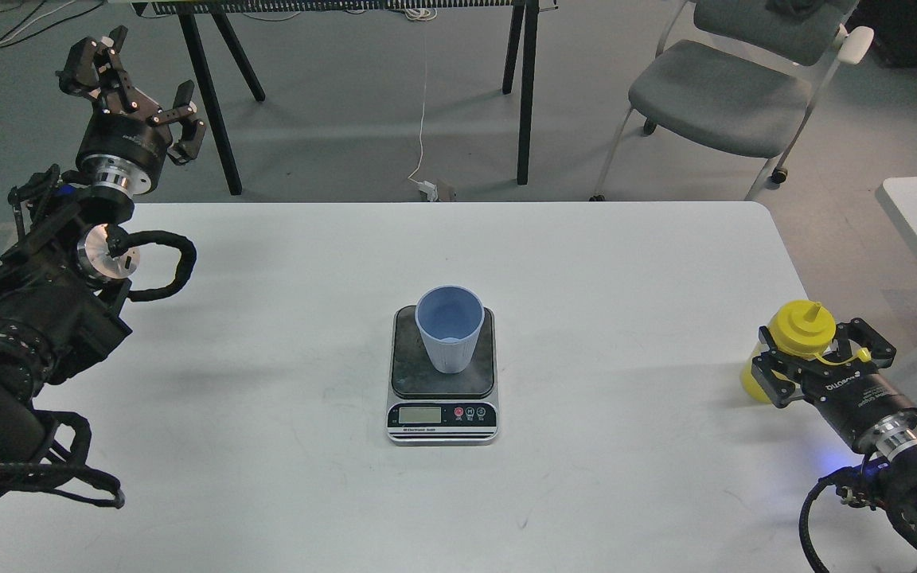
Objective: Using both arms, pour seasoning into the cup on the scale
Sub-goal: 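Lift the yellow bottle with the right gripper, then tilt the yellow bottle over the blue cup to pour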
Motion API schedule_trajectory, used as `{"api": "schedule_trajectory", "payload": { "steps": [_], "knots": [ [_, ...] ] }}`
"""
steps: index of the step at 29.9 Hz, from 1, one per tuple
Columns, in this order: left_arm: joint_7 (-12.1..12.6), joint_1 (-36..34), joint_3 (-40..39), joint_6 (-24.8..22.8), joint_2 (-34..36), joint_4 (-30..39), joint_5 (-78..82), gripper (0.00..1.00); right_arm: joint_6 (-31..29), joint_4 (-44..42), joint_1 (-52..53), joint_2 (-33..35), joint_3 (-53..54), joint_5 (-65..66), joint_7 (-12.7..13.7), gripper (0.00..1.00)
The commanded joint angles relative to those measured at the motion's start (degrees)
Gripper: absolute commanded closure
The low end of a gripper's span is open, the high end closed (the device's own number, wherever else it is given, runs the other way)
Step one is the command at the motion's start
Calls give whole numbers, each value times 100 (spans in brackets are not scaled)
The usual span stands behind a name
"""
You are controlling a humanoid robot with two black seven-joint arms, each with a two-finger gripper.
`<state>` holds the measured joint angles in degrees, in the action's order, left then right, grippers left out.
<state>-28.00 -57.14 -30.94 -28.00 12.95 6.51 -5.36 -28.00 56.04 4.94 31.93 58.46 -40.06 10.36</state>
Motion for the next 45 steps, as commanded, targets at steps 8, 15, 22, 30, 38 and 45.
{"api": "schedule_trajectory", "payload": {
  "steps": [8, 15, 22, 30, 38, 45],
  "knots": [
    [0, -43, 0, 0, 5, 0, 0, 8, 0, -233, 1139, 507, 51, 1182, 1, 54],
    [0, -78, 0, 0, -30, 8, 0, 8, 0, -462, 2535, 498, -10, 3490, 36, 55],
    [0, -122, -9, 0, -74, 17, -9, 8, 0, -437, 4101, -151, -10, 7183, 19, 58],
    [0, -236, -9, 0, -83, 26, -9, 8, 0, 713, 4778, -934, -264, 9936, 19, 59],
    [0, -236, -26, 0, -83, 26, -18, 8, 0, 1531, 5508, -1216, -1723, 11325, -8, 61],
    [0, -228, -44, 0, -74, 26, -18, 8, 0, 1883, 5799, -1427, -1811, 12634, -113, 61]
  ]
}}
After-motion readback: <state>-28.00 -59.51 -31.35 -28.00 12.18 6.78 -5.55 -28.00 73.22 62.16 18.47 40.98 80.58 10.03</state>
